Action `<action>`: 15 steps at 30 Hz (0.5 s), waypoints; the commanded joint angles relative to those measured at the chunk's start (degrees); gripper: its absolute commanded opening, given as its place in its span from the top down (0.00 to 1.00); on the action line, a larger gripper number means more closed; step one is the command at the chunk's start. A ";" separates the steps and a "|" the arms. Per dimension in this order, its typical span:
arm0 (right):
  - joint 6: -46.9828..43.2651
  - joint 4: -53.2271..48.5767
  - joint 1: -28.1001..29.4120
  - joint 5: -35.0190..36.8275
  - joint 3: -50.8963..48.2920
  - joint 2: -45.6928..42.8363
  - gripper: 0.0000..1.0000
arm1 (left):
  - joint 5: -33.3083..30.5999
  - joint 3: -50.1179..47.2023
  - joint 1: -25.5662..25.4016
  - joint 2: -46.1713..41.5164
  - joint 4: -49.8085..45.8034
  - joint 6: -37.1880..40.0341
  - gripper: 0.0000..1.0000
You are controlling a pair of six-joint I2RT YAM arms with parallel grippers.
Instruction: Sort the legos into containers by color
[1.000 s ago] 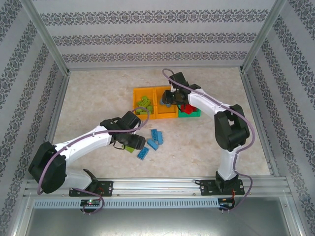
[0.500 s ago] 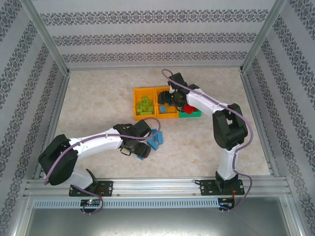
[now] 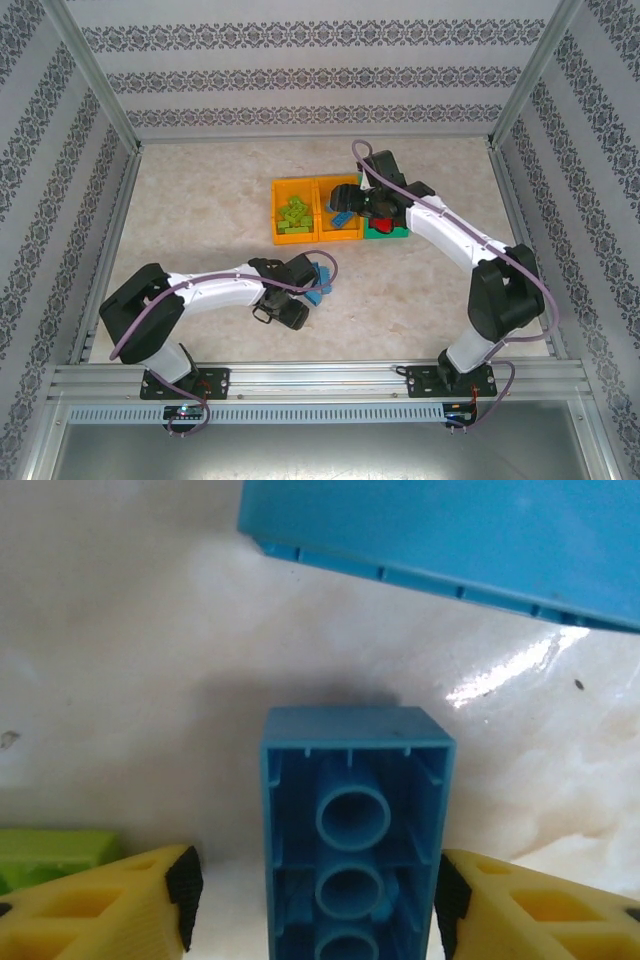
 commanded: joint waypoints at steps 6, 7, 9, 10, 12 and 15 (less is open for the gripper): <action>0.28 0.47 -3.08 2.98 -7.70 -8.24 0.21 | -1.75 1.16 -0.99 1.41 1.51 -1.76 0.60; 0.26 0.48 -3.57 3.15 -8.96 -9.33 0.21 | -2.05 1.29 -0.99 1.06 1.20 -1.93 0.63; -0.05 0.35 -4.43 3.63 -11.17 -11.40 0.21 | -2.38 1.65 -0.98 0.19 0.61 -2.27 0.66; -0.09 0.17 -4.82 4.04 -12.40 -12.48 0.20 | -2.62 1.95 -0.98 -0.39 0.27 -2.43 0.67; -0.43 0.02 -5.45 4.65 -14.65 -14.66 0.20 | -3.44 2.89 -0.99 -1.68 -1.08 -2.84 0.68; -1.18 -0.18 -5.52 5.26 -18.54 -18.32 0.20 | -5.18 5.41 -0.92 -3.90 -3.33 -3.13 0.69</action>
